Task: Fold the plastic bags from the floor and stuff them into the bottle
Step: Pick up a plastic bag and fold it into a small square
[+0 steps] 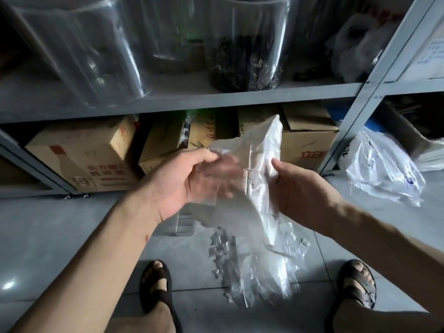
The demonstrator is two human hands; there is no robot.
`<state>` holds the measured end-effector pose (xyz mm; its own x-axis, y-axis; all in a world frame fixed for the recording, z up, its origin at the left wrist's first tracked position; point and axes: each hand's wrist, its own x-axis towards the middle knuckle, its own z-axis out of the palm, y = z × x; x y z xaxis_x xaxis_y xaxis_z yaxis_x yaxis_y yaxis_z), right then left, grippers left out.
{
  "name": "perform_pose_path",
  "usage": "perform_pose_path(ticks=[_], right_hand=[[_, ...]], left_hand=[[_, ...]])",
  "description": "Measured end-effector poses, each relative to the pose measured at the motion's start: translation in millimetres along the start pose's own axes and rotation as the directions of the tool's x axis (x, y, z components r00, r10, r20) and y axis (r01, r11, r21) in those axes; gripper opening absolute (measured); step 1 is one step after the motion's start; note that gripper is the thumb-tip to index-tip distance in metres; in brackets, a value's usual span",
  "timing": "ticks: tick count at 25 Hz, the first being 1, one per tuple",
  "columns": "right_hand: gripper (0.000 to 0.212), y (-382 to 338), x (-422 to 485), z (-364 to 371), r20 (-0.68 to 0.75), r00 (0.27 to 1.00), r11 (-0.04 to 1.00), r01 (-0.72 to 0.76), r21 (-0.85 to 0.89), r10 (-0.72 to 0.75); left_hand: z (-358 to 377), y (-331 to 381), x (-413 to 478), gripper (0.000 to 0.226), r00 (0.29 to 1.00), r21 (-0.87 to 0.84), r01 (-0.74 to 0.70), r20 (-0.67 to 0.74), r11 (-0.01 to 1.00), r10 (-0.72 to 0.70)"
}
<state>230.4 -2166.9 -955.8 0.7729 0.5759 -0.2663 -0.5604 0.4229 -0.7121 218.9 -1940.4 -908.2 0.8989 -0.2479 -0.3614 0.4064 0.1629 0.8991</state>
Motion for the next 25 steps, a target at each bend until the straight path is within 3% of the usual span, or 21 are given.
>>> perform_pose_path(ticks=[2,6,9,12,16,22,25], right_hand=[[0.019,-3.3,-4.4,-2.4,-0.108,0.993,0.995,0.041,-0.095,-0.051],[0.013,-16.1,-5.5,-5.2,-0.283,0.944,0.955,0.084,-0.286,-0.168],[0.028,-23.9,-8.5,-8.9,-0.275,0.93,0.918,0.131,-0.373,-0.245],[0.043,-25.6,-12.2,-10.4,-0.204,0.961,0.898,0.084,-0.433,-0.188],[0.021,-27.0,-15.1,-12.1,-0.204,0.959,0.857,0.068,-0.511,-0.197],[0.019,-28.1,-18.5,-12.4,-0.238,0.952,0.903,0.078,-0.422,-0.193],[0.021,-30.7,-19.1,-16.0,-0.258,0.946,0.904,0.071,-0.421,-0.194]], left_hand=[[-3.5,0.7,1.9,0.034,1.0,0.019,-0.008,-0.007,1.0,0.008],[-17.1,2.0,3.3,0.032,1.0,0.061,-0.007,-0.025,0.998,0.008],[-20.6,2.2,3.7,0.035,0.998,0.103,0.006,-0.066,0.995,0.001],[-16.4,2.1,2.4,0.04,0.996,0.085,0.001,-0.088,0.996,0.006],[-15.5,1.1,3.5,0.042,0.997,0.117,-0.009,-0.074,0.993,0.018],[-17.4,-4.1,6.7,0.048,0.994,0.25,-0.018,-0.101,0.968,0.045],[-16.7,-5.0,7.4,0.042,0.99,0.237,-0.026,-0.127,0.971,0.057]])
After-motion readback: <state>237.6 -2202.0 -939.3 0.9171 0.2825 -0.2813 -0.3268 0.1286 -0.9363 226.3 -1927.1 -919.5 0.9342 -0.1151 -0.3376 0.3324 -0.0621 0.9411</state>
